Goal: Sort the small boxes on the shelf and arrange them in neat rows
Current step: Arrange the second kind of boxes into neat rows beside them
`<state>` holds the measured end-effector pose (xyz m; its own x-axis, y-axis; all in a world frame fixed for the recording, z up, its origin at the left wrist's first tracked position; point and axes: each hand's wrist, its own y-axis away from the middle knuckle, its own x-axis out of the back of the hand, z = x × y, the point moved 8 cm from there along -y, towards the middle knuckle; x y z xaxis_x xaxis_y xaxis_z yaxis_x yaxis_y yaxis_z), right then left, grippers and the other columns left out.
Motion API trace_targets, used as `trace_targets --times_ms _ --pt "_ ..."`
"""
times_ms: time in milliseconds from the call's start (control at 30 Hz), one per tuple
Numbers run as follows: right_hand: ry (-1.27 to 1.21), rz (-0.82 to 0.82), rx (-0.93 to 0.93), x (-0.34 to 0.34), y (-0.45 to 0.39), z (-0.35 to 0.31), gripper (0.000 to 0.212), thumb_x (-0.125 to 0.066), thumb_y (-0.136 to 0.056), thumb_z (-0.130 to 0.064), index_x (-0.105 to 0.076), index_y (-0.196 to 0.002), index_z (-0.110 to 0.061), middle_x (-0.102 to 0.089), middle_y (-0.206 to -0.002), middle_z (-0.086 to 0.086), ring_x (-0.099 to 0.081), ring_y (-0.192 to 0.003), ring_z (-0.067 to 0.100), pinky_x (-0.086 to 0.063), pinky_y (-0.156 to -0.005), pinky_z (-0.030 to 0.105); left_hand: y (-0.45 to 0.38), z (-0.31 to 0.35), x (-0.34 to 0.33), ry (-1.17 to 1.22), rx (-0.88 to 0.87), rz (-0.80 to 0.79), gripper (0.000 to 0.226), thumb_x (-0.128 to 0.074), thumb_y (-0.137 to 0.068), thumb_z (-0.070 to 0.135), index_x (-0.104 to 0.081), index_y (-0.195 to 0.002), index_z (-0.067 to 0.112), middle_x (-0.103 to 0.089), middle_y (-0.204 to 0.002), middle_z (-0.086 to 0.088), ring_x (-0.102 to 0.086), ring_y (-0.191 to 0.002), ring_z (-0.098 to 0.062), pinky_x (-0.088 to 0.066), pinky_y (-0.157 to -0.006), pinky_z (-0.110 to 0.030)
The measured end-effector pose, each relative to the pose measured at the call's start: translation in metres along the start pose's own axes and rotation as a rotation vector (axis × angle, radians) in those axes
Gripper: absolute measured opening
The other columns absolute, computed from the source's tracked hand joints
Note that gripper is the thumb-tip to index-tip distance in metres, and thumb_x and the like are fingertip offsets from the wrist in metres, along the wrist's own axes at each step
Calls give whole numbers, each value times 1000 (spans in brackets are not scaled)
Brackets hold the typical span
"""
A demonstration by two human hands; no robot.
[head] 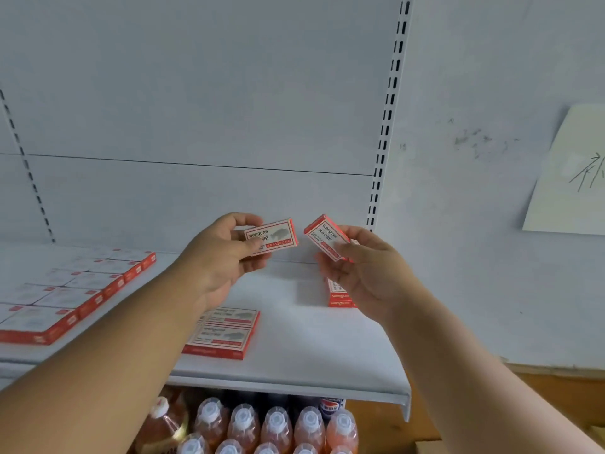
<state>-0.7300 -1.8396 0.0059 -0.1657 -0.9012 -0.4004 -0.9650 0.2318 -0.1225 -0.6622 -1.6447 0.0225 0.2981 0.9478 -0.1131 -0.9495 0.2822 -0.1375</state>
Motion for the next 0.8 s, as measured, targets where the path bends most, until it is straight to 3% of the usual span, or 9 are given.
trace_targets --times_ms 133,367,533,633,700,800 --pt "82 119 43 -25 0 11 19 -57 -93 4 -58 -108 -7 -66 -87 15 -52 -57 19 -45 -54 28 -3 7 49 -44 -29 87 19 -55 -95 -4 -57 -105 13 -69 -99 -12 -69 -75 -24 -55 -67 -30" --pt "560 253 28 -59 4 48 15 -64 -88 -1 -58 -98 -11 -70 -82 11 -55 -53 18 -45 -49 29 -16 -4 117 -427 -39 91 15 -62 -94 4 -59 -102 17 -73 -93 -8 -72 -74 -21 -56 -66 -32" --pt "975 364 -17 -65 5 69 14 -69 -86 -15 -62 -93 -25 -70 -85 -1 -66 -72 17 -49 -58 30 -24 -29 131 -665 -23 77 16 -61 -93 9 -60 -96 25 -71 -94 -1 -70 -80 -20 -58 -75 -36" --pt "1089 389 -60 -70 5 73 12 -69 -86 -24 -63 -96 -23 -66 -90 -3 -65 -79 19 -52 -64 30 -27 -40 129 -836 -15 32 15 -57 -94 14 -61 -105 23 -68 -106 1 -66 -93 -21 -55 -84 -36" --pt "1220 358 -108 -79 3 75 15 -66 -87 -26 -65 -101 -21 -67 -97 -1 -65 -87 21 -56 -77 36 -26 -43 126 -952 -24 2 20 -56 -94 16 -63 -112 21 -65 -111 1 -62 -98 -20 -51 -82 -32" --pt "1395 317 -155 -91 1 78 20 -63 -90 -25 -69 -107 -17 -68 -105 1 -63 -97 21 -53 -85 34 -25 -45 123 -1064 -43 -24 18 -56 -92 19 -67 -107 23 -66 -113 3 -61 -100 -20 -50 -81 -31"
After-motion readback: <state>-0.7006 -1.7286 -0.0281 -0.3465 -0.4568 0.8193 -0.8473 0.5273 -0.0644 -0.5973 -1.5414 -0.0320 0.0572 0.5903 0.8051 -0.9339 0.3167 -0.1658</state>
